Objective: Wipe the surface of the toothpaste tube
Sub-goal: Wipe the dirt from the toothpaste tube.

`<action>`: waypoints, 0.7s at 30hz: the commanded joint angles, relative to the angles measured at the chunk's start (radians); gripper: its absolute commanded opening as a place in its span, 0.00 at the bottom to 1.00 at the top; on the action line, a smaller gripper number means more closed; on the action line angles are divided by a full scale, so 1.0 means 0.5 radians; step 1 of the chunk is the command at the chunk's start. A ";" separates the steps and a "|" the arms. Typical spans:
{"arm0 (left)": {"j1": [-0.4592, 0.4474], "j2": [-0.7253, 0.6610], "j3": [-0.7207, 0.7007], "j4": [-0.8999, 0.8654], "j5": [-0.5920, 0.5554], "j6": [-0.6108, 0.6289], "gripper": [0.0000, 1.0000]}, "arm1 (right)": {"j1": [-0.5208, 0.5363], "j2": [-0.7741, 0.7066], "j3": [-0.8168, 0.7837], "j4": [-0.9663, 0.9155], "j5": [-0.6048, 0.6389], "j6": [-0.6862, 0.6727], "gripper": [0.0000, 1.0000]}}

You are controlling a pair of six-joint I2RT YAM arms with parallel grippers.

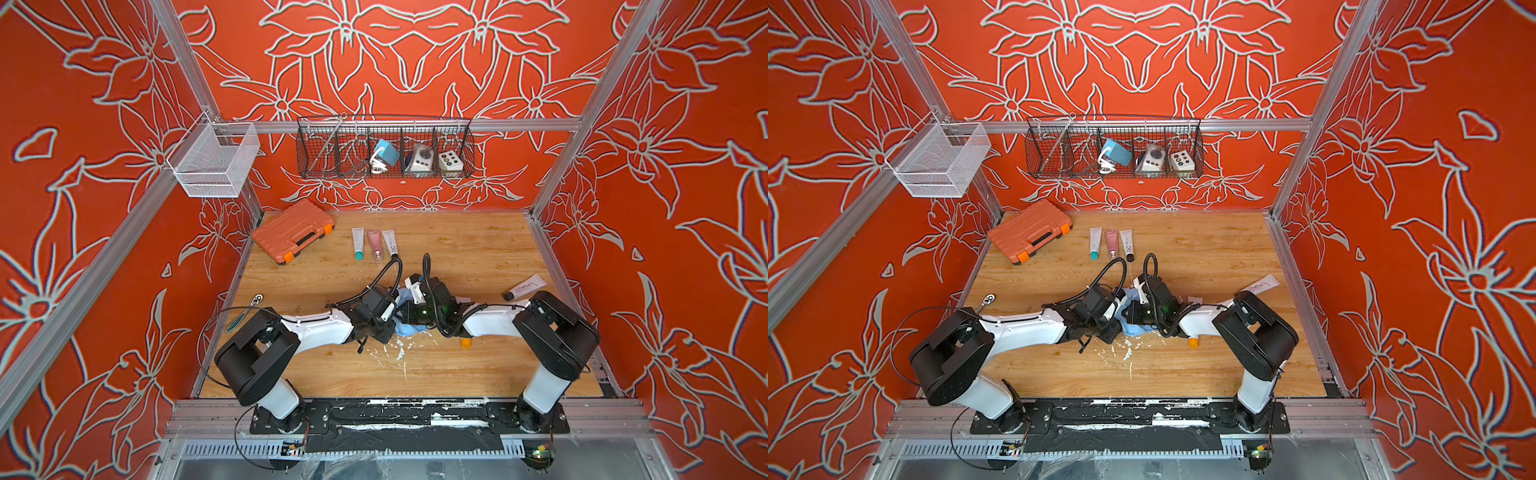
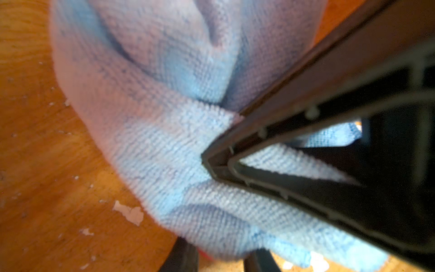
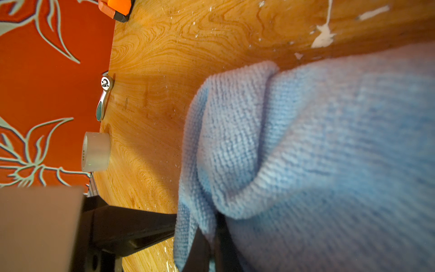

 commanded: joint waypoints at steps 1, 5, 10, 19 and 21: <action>0.047 -0.060 -0.015 0.051 -0.100 -0.014 0.16 | 0.032 0.100 -0.056 -0.301 0.003 0.005 0.00; 0.047 -0.068 -0.021 0.052 -0.097 -0.013 0.16 | -0.018 0.142 -0.036 -0.318 0.010 -0.014 0.00; 0.047 -0.079 -0.024 0.057 -0.097 -0.010 0.16 | -0.118 0.161 -0.020 -0.363 0.025 -0.053 0.00; 0.047 -0.085 -0.026 0.055 -0.094 -0.010 0.16 | -0.331 0.224 0.039 -0.426 -0.004 -0.150 0.00; 0.048 -0.083 -0.028 0.056 -0.094 -0.010 0.15 | -0.382 0.232 0.046 -0.435 -0.011 -0.175 0.00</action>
